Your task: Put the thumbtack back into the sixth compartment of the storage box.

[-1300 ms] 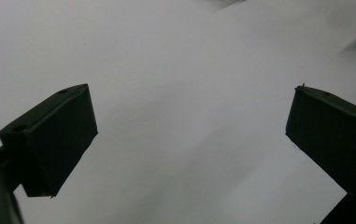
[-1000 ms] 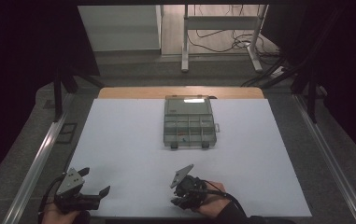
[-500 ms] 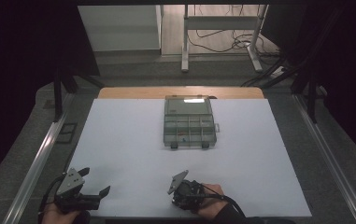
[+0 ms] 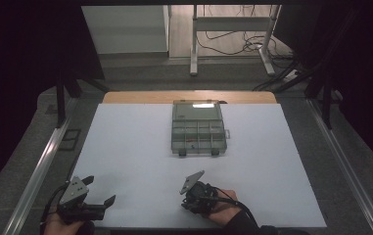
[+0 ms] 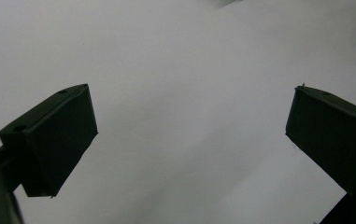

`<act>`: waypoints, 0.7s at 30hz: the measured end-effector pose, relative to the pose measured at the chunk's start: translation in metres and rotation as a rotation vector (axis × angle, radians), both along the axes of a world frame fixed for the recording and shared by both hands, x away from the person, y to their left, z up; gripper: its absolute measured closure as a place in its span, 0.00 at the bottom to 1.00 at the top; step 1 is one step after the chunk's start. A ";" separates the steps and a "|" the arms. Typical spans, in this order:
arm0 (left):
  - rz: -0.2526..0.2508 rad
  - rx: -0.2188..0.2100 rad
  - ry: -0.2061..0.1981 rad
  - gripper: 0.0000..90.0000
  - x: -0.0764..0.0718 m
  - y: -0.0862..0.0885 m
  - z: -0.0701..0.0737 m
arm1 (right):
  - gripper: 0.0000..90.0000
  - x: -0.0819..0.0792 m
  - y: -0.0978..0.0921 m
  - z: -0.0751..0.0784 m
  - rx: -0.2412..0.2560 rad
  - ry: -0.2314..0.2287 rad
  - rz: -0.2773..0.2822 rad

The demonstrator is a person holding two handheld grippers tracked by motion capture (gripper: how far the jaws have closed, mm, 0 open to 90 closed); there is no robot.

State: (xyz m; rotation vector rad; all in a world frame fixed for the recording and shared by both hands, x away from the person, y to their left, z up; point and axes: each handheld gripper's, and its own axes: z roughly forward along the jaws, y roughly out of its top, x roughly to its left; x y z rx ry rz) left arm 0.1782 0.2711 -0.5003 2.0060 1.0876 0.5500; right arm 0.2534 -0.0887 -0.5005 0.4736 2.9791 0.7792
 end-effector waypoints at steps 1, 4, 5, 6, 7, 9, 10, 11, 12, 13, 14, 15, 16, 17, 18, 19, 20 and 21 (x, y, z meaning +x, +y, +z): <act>0.000 0.001 0.000 0.03 0.000 0.000 0.000 | 0.91 0.001 0.000 0.000 0.004 0.000 -0.003; -0.001 0.003 0.000 0.03 0.000 0.000 0.000 | 0.91 0.002 -0.001 0.002 0.016 -0.001 -0.016; -0.002 0.004 0.000 0.03 0.000 0.000 0.000 | 0.91 0.003 -0.002 0.002 0.020 -0.002 -0.017; -0.002 0.004 0.000 0.03 0.000 0.000 0.000 | 0.91 0.004 -0.002 0.003 0.023 -0.005 -0.019; -0.003 0.004 0.000 0.03 0.000 0.000 0.000 | 0.91 0.004 -0.003 0.004 0.026 -0.006 -0.022; -0.002 0.004 0.000 0.03 0.000 0.000 0.000 | 0.91 0.005 -0.003 0.005 0.032 -0.009 -0.031; -0.002 0.005 0.001 0.03 0.000 0.000 0.000 | 0.91 0.006 -0.004 0.006 0.038 -0.012 -0.031; -0.003 0.005 0.001 0.03 0.000 0.000 0.000 | 0.91 0.007 -0.004 0.006 0.041 -0.013 -0.034; -0.003 0.006 0.001 0.03 0.000 -0.001 0.000 | 0.91 0.007 -0.004 0.007 0.043 -0.013 -0.038; -0.003 0.006 0.001 0.03 0.000 -0.001 0.000 | 0.91 0.008 -0.005 0.008 0.045 -0.018 -0.040; -0.003 0.007 0.001 0.03 0.000 -0.001 0.000 | 0.91 0.009 -0.005 0.008 0.048 -0.018 -0.043; -0.004 0.007 0.001 0.03 0.000 -0.001 0.000 | 0.91 0.010 -0.006 0.009 0.051 -0.022 -0.046; -0.004 0.007 0.002 0.03 0.000 -0.001 0.000 | 0.91 0.010 -0.006 0.009 0.053 -0.022 -0.054; -0.004 0.007 0.002 0.03 0.000 -0.001 0.000 | 0.91 0.011 -0.006 0.010 0.055 -0.024 -0.055; -0.004 0.007 0.002 0.03 0.000 -0.001 0.000 | 0.91 0.012 -0.007 0.010 0.058 -0.026 -0.057; -0.004 0.007 0.002 0.03 0.000 -0.001 0.000 | 0.91 0.013 -0.007 0.011 0.061 -0.026 -0.064; -0.004 0.007 0.002 0.03 0.000 -0.001 0.000 | 0.91 0.014 -0.008 0.011 0.065 -0.028 -0.067; -0.004 0.008 0.002 0.03 0.000 -0.001 0.000 | 0.91 0.015 -0.008 0.012 0.065 -0.030 -0.070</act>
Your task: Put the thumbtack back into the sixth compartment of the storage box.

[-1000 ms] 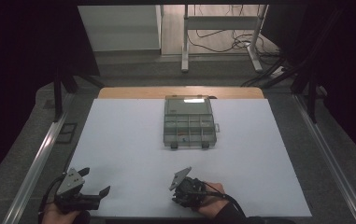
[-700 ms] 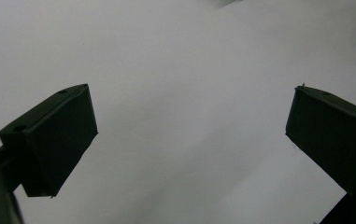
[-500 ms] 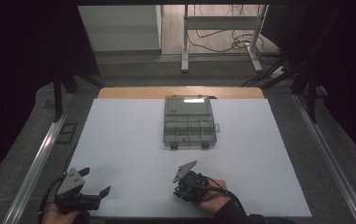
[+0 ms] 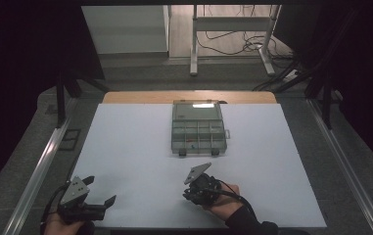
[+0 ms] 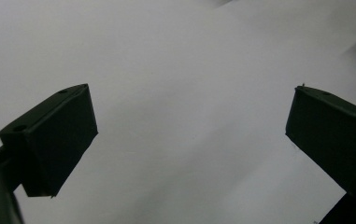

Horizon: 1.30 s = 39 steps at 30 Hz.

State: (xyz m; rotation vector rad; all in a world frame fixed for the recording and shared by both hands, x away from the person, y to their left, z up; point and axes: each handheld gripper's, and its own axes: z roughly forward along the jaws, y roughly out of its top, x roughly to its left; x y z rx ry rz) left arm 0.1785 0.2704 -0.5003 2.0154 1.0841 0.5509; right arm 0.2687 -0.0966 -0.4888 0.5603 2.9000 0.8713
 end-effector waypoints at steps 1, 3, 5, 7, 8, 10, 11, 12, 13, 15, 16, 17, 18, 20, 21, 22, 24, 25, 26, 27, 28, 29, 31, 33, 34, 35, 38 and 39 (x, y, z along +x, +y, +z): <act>0.000 0.000 0.000 0.03 0.000 0.000 0.000 | 0.91 0.001 0.000 0.001 0.002 0.003 -0.007; 0.000 0.000 0.000 0.03 0.000 0.000 0.000 | 0.91 0.003 -0.001 0.001 0.006 -0.002 -0.013; 0.000 0.001 0.000 0.03 0.000 0.000 0.000 | 0.91 0.005 -0.002 0.002 0.010 -0.005 -0.021; 0.000 0.001 0.001 0.03 0.000 0.000 0.000 | 0.91 0.007 -0.003 0.003 0.017 -0.010 -0.027; 0.000 0.001 0.001 0.03 0.000 0.000 0.000 | 0.91 0.008 -0.003 0.004 0.018 -0.007 -0.035; 0.000 0.000 0.001 0.03 0.000 0.000 0.000 | 0.91 0.011 -0.004 0.006 0.025 -0.011 -0.041; 0.000 0.000 0.001 0.03 0.000 0.000 0.000 | 0.91 0.012 -0.005 0.006 0.028 -0.013 -0.044; 0.000 0.000 0.001 0.03 0.000 0.000 0.000 | 0.91 0.013 -0.005 0.007 0.031 -0.011 -0.051; 0.000 0.000 0.002 0.03 0.000 0.000 0.000 | 0.91 0.014 -0.006 0.007 0.033 -0.013 -0.055; 0.000 0.001 0.002 0.03 0.000 0.000 0.000 | 0.91 0.017 -0.007 0.008 0.038 -0.016 -0.063; 0.000 0.001 0.002 0.03 0.000 0.000 0.000 | 0.91 0.018 -0.007 0.009 0.040 -0.017 -0.067; 0.001 0.000 0.002 0.03 0.000 0.000 0.000 | 0.91 0.019 -0.008 0.010 0.043 -0.016 -0.074; 0.001 0.000 0.002 0.03 0.000 0.000 0.000 | 0.91 0.020 -0.008 0.010 0.046 -0.020 -0.075; 0.001 0.000 0.003 0.03 0.000 0.000 0.000 | 0.91 0.023 -0.008 0.012 0.051 -0.020 -0.085; 0.001 0.000 0.003 0.03 0.000 0.000 0.000 | 0.91 0.024 -0.008 0.012 0.051 -0.023 -0.088; 0.001 0.000 0.003 0.03 0.000 0.000 0.000 | 0.91 0.026 -0.008 0.012 0.053 -0.023 -0.091; 0.001 0.000 0.003 0.03 0.000 0.000 0.000 | 0.91 0.029 -0.009 0.013 0.054 -0.022 -0.100; 0.001 0.000 0.004 0.03 0.000 0.000 0.000 | 0.91 0.030 -0.009 0.013 0.055 -0.021 -0.104; 0.000 0.000 0.004 0.03 0.001 0.000 0.000 | 0.91 0.032 -0.009 0.013 0.056 -0.025 -0.106; 0.000 0.000 0.005 0.03 0.001 0.000 0.000 | 0.91 0.033 -0.010 0.013 0.059 -0.023 -0.112; -0.001 0.000 0.006 0.03 0.001 0.000 0.000 | 0.91 0.034 -0.010 0.014 0.064 -0.018 -0.115; -0.002 0.001 0.007 0.03 0.001 0.000 0.000 | 0.91 0.036 -0.011 0.014 0.066 -0.018 -0.120; -0.007 0.007 0.010 0.03 0.001 -0.001 0.000 | 0.91 0.038 -0.012 0.015 0.070 -0.019 -0.128; -0.008 0.011 0.008 0.03 0.001 -0.001 0.000 | 0.91 0.041 -0.013 0.016 0.073 -0.018 -0.137; -0.008 0.012 0.008 0.03 0.001 -0.002 -0.001 | 0.91 0.042 -0.013 0.016 0.074 -0.019 -0.142; -0.008 0.012 0.008 0.03 0.001 -0.002 -0.001 | 0.91 0.043 -0.013 0.016 0.074 -0.018 -0.145; -0.008 0.009 0.011 0.03 0.001 -0.001 0.000 | 0.91 0.047 -0.014 0.018 0.077 -0.023 -0.154; -0.007 0.008 0.011 0.03 0.001 -0.001 0.000 | 0.91 0.048 -0.014 0.018 0.079 -0.024 -0.155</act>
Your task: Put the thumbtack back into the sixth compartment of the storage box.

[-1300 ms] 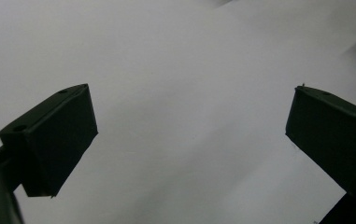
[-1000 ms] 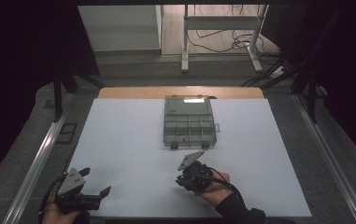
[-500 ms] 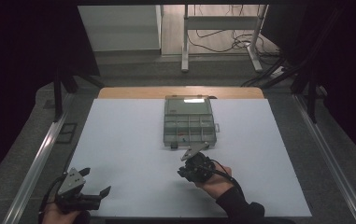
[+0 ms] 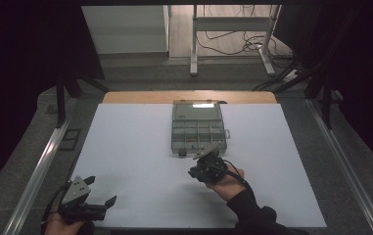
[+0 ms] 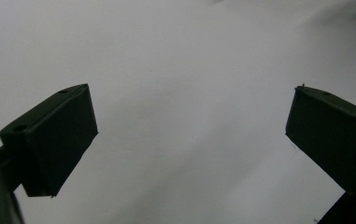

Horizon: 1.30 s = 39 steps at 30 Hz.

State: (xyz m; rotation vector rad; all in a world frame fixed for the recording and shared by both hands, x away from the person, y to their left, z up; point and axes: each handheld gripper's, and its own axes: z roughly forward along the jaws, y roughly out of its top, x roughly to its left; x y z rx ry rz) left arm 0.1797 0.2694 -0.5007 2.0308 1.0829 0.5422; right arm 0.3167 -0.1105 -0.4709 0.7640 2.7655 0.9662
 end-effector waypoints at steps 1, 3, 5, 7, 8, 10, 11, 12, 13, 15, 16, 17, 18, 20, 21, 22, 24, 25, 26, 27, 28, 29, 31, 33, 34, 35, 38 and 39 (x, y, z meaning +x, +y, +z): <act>0.001 -0.002 0.000 0.03 0.000 0.000 0.000 | 0.91 0.002 0.000 0.001 0.001 0.000 -0.004; 0.002 -0.004 0.001 0.03 0.000 0.000 0.000 | 0.91 0.004 0.000 0.001 0.003 0.001 -0.010; 0.003 -0.006 0.001 0.03 0.000 0.000 0.000 | 0.91 0.007 -0.001 0.002 0.008 0.002 -0.014; 0.003 -0.007 0.001 0.02 0.000 0.001 0.000 | 0.91 0.010 -0.001 0.002 0.010 0.004 -0.021; 0.003 -0.008 0.001 0.02 0.000 0.001 0.000 | 0.91 0.012 -0.001 0.002 0.009 0.004 -0.024; 0.002 -0.011 0.000 0.01 0.000 0.001 0.000 | 0.91 0.015 0.000 0.002 0.010 0.008 -0.029; 0.002 -0.011 0.000 0.01 0.000 0.001 0.000 | 0.91 0.016 0.000 0.002 0.012 0.009 -0.032; 0.002 -0.010 0.000 0.01 0.000 0.001 0.000 | 0.91 0.017 0.000 0.002 0.013 0.010 -0.035; 0.001 -0.010 -0.001 0.01 0.000 0.001 0.000 | 0.91 0.018 0.000 0.001 0.014 0.011 -0.038; 0.000 -0.010 -0.001 0.00 0.000 0.001 0.000 | 0.91 0.022 -0.001 0.001 0.011 0.011 -0.041; -0.001 -0.010 -0.001 0.00 0.000 0.001 0.000 | 0.91 0.023 -0.001 0.001 0.012 0.012 -0.047; -0.001 -0.010 -0.001 0.00 0.000 0.001 0.000 | 0.91 0.025 -0.001 0.001 0.011 0.012 -0.051; -0.001 -0.009 -0.001 0.00 0.000 0.001 0.000 | 0.91 0.026 -0.001 0.001 0.012 0.011 -0.050; -0.001 -0.010 -0.001 0.00 0.000 0.001 0.000 | 0.91 0.030 -0.001 0.002 0.015 0.011 -0.058; -0.002 -0.010 -0.002 0.00 0.000 0.001 0.000 | 0.91 0.031 -0.001 0.002 0.017 0.011 -0.061; -0.002 -0.010 -0.001 0.00 0.000 0.001 0.000 | 0.91 0.033 -0.001 0.002 0.017 0.013 -0.064; -0.002 -0.012 -0.002 0.00 0.000 0.001 0.000 | 0.91 0.035 0.000 0.003 0.017 0.010 -0.068; -0.002 -0.012 -0.002 0.00 0.000 0.001 0.000 | 0.91 0.037 0.000 0.003 0.018 0.009 -0.071; -0.003 -0.012 -0.002 0.00 0.000 0.001 0.000 | 0.91 0.039 0.000 0.003 0.016 0.007 -0.073; -0.003 -0.012 -0.002 0.00 0.000 0.001 0.000 | 0.91 0.041 0.000 0.003 0.018 0.006 -0.081; -0.002 -0.011 -0.002 0.00 0.000 0.001 0.000 | 0.91 0.043 0.000 0.004 0.019 0.001 -0.080; -0.003 -0.011 -0.002 0.00 0.000 0.001 0.000 | 0.91 0.044 0.000 0.004 0.020 0.001 -0.087; -0.003 -0.011 -0.002 0.00 0.000 0.001 0.000 | 0.91 0.048 0.000 0.006 0.017 -0.003 -0.091; -0.002 -0.011 -0.002 0.00 0.000 0.001 0.000 | 0.91 0.051 0.000 0.007 0.015 -0.011 -0.094; -0.002 -0.011 -0.002 0.00 0.000 0.001 0.000 | 0.91 0.052 0.000 0.008 0.014 -0.011 -0.099; -0.002 -0.011 -0.002 0.00 0.000 0.001 0.000 | 0.91 0.054 0.001 0.009 0.013 -0.016 -0.100; -0.002 -0.012 -0.002 0.00 0.000 0.001 0.000 | 0.91 0.058 0.001 0.011 0.012 -0.021 -0.107; -0.002 -0.011 -0.002 0.00 0.000 0.001 0.000 | 0.91 0.060 0.002 0.012 0.010 -0.022 -0.110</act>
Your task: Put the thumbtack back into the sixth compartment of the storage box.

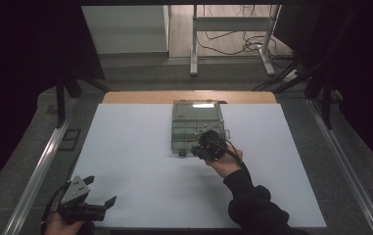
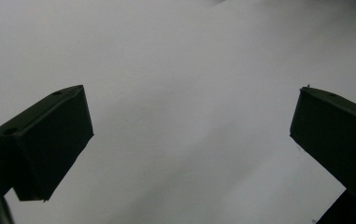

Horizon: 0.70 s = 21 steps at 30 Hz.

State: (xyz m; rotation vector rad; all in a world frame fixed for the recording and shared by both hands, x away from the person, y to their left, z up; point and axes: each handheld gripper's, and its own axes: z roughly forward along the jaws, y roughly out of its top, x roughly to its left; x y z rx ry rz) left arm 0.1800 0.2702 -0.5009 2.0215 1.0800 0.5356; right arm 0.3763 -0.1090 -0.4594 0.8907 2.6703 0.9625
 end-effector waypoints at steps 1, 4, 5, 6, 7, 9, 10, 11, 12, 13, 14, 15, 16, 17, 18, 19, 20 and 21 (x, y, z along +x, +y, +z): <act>0.000 0.000 0.000 0.00 0.000 0.000 0.000 | 0.91 0.001 0.001 0.000 -0.001 -0.001 -0.002; -0.001 0.001 0.000 0.00 0.000 0.000 0.000 | 0.91 0.007 0.002 0.001 -0.005 -0.006 -0.009; -0.001 0.001 0.000 0.00 0.000 0.000 0.000 | 0.91 0.008 0.002 0.001 -0.005 -0.007 -0.010; -0.001 0.001 0.000 0.00 0.000 0.000 0.000 | 0.91 0.010 0.002 0.001 -0.007 -0.007 -0.014; -0.001 0.001 0.000 0.00 0.000 0.000 0.000 | 0.91 0.012 0.003 0.002 -0.006 -0.005 -0.019; -0.001 0.001 0.000 0.00 0.000 0.000 0.000 | 0.91 0.016 0.004 0.001 -0.004 -0.007 -0.024; 0.000 0.000 0.001 0.00 0.000 0.000 0.000 | 0.91 0.018 0.004 0.001 -0.009 -0.011 -0.028; 0.000 0.000 0.001 0.00 0.000 0.000 0.000 | 0.91 0.019 0.005 0.001 -0.008 -0.008 -0.033; 0.000 0.000 0.001 0.00 0.000 0.000 0.000 | 0.91 0.021 0.005 0.001 -0.010 -0.011 -0.036; 0.001 0.000 0.001 0.00 0.000 0.000 0.000 | 0.91 0.024 0.006 0.001 -0.011 -0.012 -0.037; 0.001 0.000 0.001 0.00 0.000 0.000 0.000 | 0.91 0.025 0.007 0.001 -0.012 -0.012 -0.038; 0.002 0.000 0.001 0.00 0.000 0.000 0.000 | 0.91 0.027 0.008 0.001 -0.014 -0.014 -0.042; 0.002 0.000 0.001 0.00 0.000 0.000 0.000 | 0.91 0.028 0.009 0.001 -0.016 -0.012 -0.043; 0.002 0.000 0.001 0.00 0.000 0.000 0.000 | 0.91 0.030 0.010 0.001 -0.018 -0.016 -0.044; 0.002 0.000 0.001 0.00 0.000 0.000 0.000 | 0.91 0.031 0.011 0.000 -0.019 -0.018 -0.047; 0.003 0.001 0.001 0.00 0.000 0.000 0.000 | 0.91 0.033 0.012 0.000 -0.021 -0.019 -0.049; 0.003 0.002 0.002 0.00 0.000 0.000 0.000 | 0.91 0.035 0.013 0.000 -0.028 -0.022 -0.049; 0.003 0.004 0.002 0.00 0.000 0.000 0.000 | 0.91 0.037 0.015 -0.001 -0.035 -0.024 -0.052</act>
